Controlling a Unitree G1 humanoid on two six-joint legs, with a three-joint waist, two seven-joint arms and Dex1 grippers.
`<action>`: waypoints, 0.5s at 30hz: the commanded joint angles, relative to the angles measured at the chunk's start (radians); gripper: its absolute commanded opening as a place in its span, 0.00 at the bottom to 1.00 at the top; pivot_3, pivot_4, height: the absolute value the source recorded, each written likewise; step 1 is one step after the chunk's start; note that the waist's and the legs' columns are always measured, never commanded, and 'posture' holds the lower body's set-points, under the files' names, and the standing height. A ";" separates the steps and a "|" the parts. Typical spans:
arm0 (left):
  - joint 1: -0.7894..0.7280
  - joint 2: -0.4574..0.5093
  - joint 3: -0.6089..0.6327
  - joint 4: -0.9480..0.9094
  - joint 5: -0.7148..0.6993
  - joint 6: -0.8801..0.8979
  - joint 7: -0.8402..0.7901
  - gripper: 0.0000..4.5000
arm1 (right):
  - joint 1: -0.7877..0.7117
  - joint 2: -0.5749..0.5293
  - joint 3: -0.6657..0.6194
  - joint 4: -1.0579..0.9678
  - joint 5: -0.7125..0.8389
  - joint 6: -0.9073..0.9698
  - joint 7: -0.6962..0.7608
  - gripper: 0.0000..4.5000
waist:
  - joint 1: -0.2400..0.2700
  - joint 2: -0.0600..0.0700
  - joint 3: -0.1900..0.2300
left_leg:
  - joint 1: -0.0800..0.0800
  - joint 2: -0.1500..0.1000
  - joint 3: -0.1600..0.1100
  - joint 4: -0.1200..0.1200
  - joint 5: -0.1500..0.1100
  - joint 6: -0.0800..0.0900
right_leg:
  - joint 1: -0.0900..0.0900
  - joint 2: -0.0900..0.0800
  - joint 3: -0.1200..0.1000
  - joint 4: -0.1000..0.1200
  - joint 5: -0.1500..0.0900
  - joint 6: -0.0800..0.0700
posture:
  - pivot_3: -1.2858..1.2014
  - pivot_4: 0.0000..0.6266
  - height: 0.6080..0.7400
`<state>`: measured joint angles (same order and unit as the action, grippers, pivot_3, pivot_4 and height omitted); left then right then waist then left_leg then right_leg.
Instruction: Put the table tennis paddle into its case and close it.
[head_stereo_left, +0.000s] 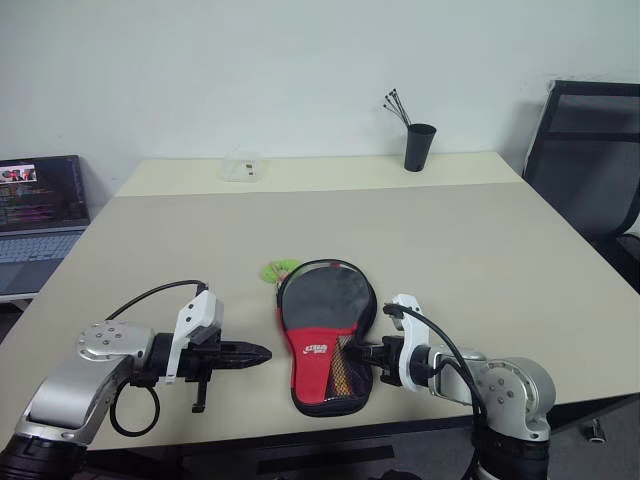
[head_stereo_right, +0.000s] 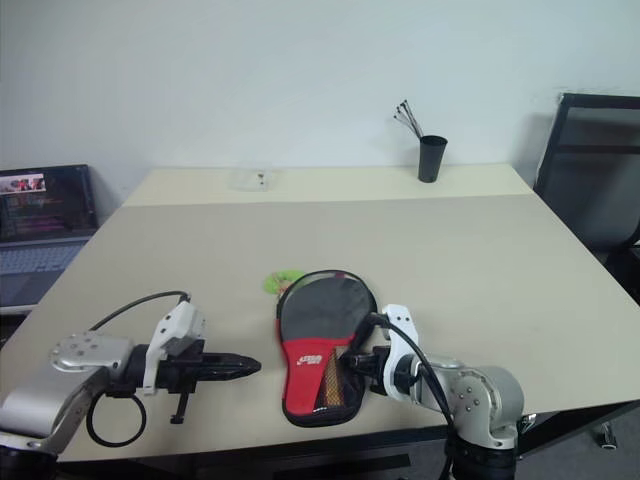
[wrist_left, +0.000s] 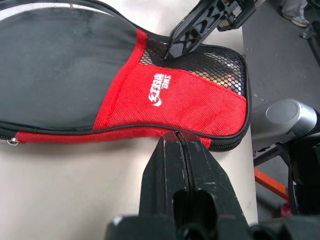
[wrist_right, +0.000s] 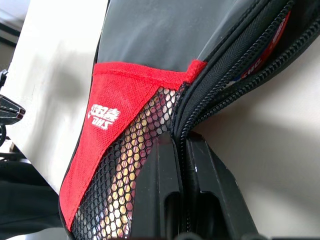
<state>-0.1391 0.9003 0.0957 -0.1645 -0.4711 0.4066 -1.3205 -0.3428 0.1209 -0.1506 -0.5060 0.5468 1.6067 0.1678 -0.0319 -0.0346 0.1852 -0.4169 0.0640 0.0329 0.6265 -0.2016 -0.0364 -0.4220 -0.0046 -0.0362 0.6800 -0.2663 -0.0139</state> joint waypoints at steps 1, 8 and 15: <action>0.006 0.017 0.036 -0.025 -0.023 -0.015 -0.007 0.00 | 0.022 0.052 -0.003 -0.038 0.052 0.008 -0.014 0.00 | 0.000 0.000 0.000 | 0.000 0.000 0.000 0.000 0.000 0.000 | 0.000 0.000 0.000 0.000 0.000 0.000 | 0.52 0.24 1.00; 0.024 0.032 0.053 -0.032 -0.026 -0.011 -0.015 0.00 | 0.039 0.054 0.016 -0.030 0.095 0.008 -0.036 0.00 | 0.000 0.000 0.000 | 0.000 0.000 0.000 0.000 0.000 0.000 | 0.000 0.000 0.000 0.000 0.000 0.000 | 0.52 0.24 1.00; 0.029 0.038 0.052 -0.030 -0.024 -0.015 -0.015 0.00 | 0.067 0.048 0.011 -0.043 0.149 0.008 -0.067 0.00 | 0.000 0.000 0.000 | 0.000 0.000 0.000 0.000 0.000 0.000 | 0.000 0.000 0.000 0.000 0.000 0.000 | 0.52 0.24 1.00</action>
<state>-0.1068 0.9218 0.1216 -0.1660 -0.4746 0.4060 -1.3256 -0.3164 0.1156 -0.1595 -0.5068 0.6514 1.6066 0.0994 -0.0320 -0.0346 0.1852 -0.4170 0.0642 0.0328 0.6261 -0.2018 -0.0367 -0.4221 -0.0048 -0.0364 0.6797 -0.2667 -0.0144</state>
